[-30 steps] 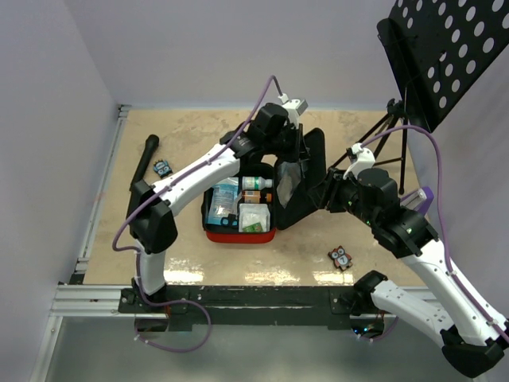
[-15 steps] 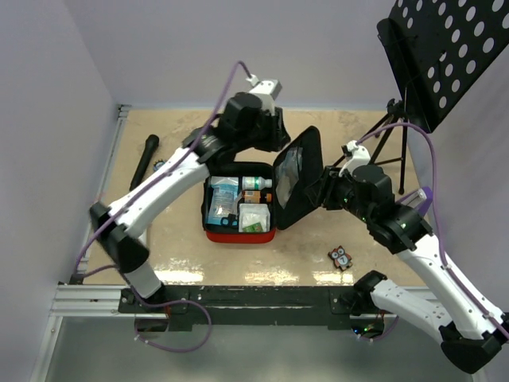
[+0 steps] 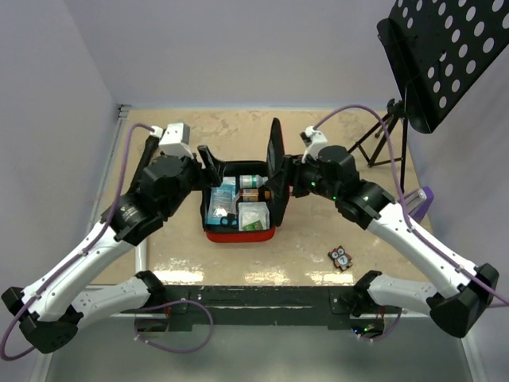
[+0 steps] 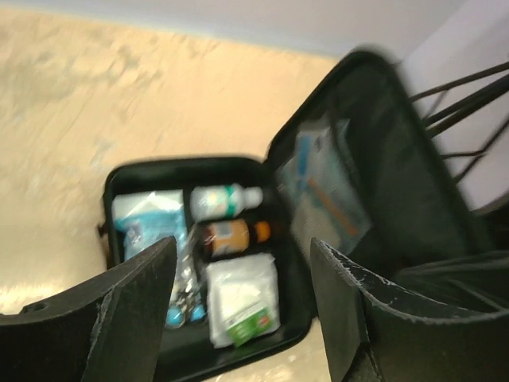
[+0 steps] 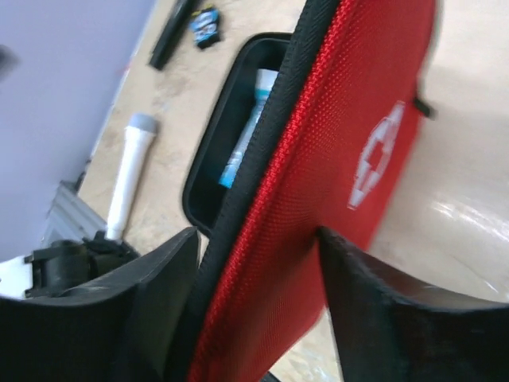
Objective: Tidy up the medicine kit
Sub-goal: Close the medicine box at the center of the board.
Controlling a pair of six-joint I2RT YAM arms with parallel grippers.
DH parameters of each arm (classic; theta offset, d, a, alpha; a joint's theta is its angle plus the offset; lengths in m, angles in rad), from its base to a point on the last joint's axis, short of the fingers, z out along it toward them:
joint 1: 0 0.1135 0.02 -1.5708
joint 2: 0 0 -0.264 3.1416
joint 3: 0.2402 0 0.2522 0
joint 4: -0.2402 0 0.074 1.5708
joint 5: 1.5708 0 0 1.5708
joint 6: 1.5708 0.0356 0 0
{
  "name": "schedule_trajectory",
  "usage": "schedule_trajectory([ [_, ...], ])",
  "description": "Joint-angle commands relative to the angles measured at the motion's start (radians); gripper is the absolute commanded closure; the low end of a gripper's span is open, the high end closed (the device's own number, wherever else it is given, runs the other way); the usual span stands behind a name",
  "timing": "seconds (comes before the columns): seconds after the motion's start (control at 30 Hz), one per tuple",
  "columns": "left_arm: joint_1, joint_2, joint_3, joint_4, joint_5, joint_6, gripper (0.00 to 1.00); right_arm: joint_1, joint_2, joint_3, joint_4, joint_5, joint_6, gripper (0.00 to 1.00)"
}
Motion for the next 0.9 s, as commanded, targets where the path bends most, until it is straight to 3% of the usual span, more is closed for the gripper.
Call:
schedule_trajectory([
  [0.0, 0.009, -0.042, -0.129, -0.078, -0.115, -0.101, 0.27, 0.118, 0.088, 0.11, 0.115, -0.083, -0.049, 0.29],
  [0.17, 0.017, -0.108, -0.218, -0.112, -0.167, -0.176, 0.26, 0.181, 0.174, 0.15, 0.152, -0.13, -0.076, 0.22],
  [0.27, 0.02, -0.142, -0.218, -0.173, -0.244, -0.236, 0.25, 0.196, 0.195, 0.153, 0.154, -0.162, -0.096, 0.1],
  [0.5, 0.023, -0.234, -0.14, -0.285, -0.403, -0.311, 0.24, 0.222, 0.218, 0.176, 0.133, -0.144, -0.121, 0.03],
  [0.73, 0.023, -0.2, -0.158, -0.23, -0.316, -0.268, 0.24, 0.219, 0.119, 0.141, 0.167, 0.158, -0.046, 0.02],
  [0.8, 0.023, -0.18, -0.196, -0.207, -0.27, -0.271, 0.25, 0.186, 0.113, 0.098, 0.152, 0.242, -0.012, 0.03],
  [0.87, 0.023, -0.168, -0.244, -0.161, -0.224, -0.273, 0.25, 0.111, 0.12, 0.04, 0.141, 0.233, 0.016, 0.04],
])
